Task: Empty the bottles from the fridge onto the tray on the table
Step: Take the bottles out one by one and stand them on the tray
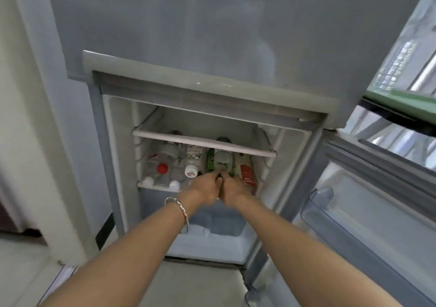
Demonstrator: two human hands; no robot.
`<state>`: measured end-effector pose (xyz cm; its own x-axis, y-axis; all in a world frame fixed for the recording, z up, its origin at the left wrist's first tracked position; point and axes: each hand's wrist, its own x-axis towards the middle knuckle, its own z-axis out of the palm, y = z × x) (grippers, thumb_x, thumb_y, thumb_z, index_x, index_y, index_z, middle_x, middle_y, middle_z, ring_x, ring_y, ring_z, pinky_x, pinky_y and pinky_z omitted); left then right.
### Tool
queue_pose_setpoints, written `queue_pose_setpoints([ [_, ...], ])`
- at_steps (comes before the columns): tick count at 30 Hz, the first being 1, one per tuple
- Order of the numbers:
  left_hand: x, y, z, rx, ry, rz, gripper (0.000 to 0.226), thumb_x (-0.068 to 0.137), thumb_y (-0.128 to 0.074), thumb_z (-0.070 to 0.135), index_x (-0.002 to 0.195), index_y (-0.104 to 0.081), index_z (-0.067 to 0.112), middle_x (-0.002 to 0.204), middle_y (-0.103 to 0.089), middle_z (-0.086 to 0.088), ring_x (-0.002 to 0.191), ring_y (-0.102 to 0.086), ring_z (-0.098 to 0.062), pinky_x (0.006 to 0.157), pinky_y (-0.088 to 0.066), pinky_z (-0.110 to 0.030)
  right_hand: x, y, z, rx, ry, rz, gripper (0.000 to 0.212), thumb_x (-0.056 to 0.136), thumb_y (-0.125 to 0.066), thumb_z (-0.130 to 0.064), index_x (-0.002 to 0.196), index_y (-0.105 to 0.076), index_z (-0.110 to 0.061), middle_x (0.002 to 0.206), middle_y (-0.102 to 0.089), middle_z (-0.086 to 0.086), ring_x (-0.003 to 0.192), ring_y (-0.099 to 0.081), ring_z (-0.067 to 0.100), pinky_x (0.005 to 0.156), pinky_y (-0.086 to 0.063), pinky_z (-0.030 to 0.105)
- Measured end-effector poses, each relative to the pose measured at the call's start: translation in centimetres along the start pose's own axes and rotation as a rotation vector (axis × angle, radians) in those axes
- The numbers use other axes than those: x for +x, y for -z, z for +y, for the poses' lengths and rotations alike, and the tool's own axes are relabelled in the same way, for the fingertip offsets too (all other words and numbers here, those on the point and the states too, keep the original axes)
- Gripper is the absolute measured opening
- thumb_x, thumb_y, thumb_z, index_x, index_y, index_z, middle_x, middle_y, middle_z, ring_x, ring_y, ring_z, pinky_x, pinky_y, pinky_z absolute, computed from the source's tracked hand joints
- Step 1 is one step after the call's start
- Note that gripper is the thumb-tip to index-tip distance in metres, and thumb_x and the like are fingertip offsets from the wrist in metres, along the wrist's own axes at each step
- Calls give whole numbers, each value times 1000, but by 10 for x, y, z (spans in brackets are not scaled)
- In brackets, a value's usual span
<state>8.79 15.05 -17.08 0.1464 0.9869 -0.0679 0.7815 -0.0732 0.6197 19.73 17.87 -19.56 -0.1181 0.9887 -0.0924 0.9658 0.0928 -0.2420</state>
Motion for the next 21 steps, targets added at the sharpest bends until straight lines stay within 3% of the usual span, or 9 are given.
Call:
queue_pose_setpoints([
  [4, 7, -9, -8, -6, -21, 21, 35, 98, -38, 7, 133, -45, 4, 131, -54, -19, 121, -53, -33, 97, -39, -32, 20, -12, 7, -28, 59, -27, 70, 92, -53, -18, 152, -17, -24, 136, -47, 19, 122, -50, 37, 97, -44, 38],
  [7, 10, -11, -7, 0, 8, 28, 37, 98, -36, 2, 134, -42, 2, 135, -51, -16, 125, -49, -26, 98, -32, -22, 22, -20, 7, 81, 85, 50, 56, 92, -49, -9, 145, -32, -18, 131, -48, 20, 117, -51, 38, 96, -46, 40],
  [11, 15, -15, -7, -38, 34, 88, 38, 92, -39, -2, 128, -46, 6, 122, -60, -18, 112, -58, -33, 94, -47, -37, 6, -22, 2, 7, 100, 272, 56, 83, -55, 6, 132, -40, -16, 117, -50, 20, 108, -53, 36, 78, -46, 38],
  [14, 12, -9, 4, -30, 19, 103, 55, 88, -40, -4, 140, -37, 12, 125, -60, -17, 112, -60, -34, 91, -50, -38, -10, 0, 0, -68, 102, 477, 51, 80, -59, 7, 125, -47, -14, 107, -55, 19, 99, -54, 35, 63, -40, 38],
  [16, 8, -1, 15, -35, 3, 108, 56, 87, -44, -3, 140, -35, 11, 124, -60, -18, 110, -60, -35, 84, -48, -33, -18, 21, 1, -126, 126, 521, 48, 78, -61, 7, 121, -50, -12, 101, -58, 19, 91, -57, 36, 59, -38, 37],
  [18, 1, 11, 28, -43, -15, 113, 51, 87, -52, 3, 135, -35, 9, 121, -61, -18, 109, -61, -36, 78, -42, -29, -32, 41, 1, -186, 184, 506, 47, 79, -62, 4, 121, -48, -12, 103, -58, 21, 92, -58, 37, 63, -42, 40],
  [21, -16, 30, 49, -57, -54, 107, 62, 83, -65, 16, 138, -36, 10, 128, -58, -14, 116, -58, -32, 87, -43, -27, -64, 68, 0, -235, 285, 465, 57, 80, -62, -1, 132, -42, -13, 115, -54, 21, 106, -53, 38, 76, -44, 44],
])
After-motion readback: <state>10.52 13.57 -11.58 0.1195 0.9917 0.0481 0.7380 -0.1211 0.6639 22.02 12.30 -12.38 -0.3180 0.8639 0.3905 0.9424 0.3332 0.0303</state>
